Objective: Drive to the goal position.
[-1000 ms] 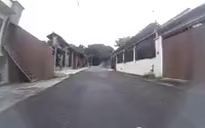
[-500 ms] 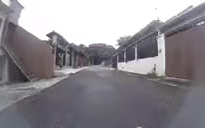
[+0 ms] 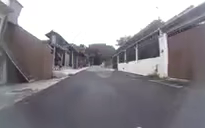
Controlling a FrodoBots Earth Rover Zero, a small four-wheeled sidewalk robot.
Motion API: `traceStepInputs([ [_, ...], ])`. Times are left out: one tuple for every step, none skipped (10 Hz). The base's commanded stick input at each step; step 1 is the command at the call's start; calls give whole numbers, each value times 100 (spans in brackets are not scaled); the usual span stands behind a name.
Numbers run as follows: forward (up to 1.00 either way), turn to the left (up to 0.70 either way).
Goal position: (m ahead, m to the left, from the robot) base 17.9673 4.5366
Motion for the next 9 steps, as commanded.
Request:
traceStepInputs([
  [50,0],
  [50,0],
  [50,0],
  [50,4],
  [50,26],
  [50,48],
  [50,50],
  [50,0],
  [50,0],
])
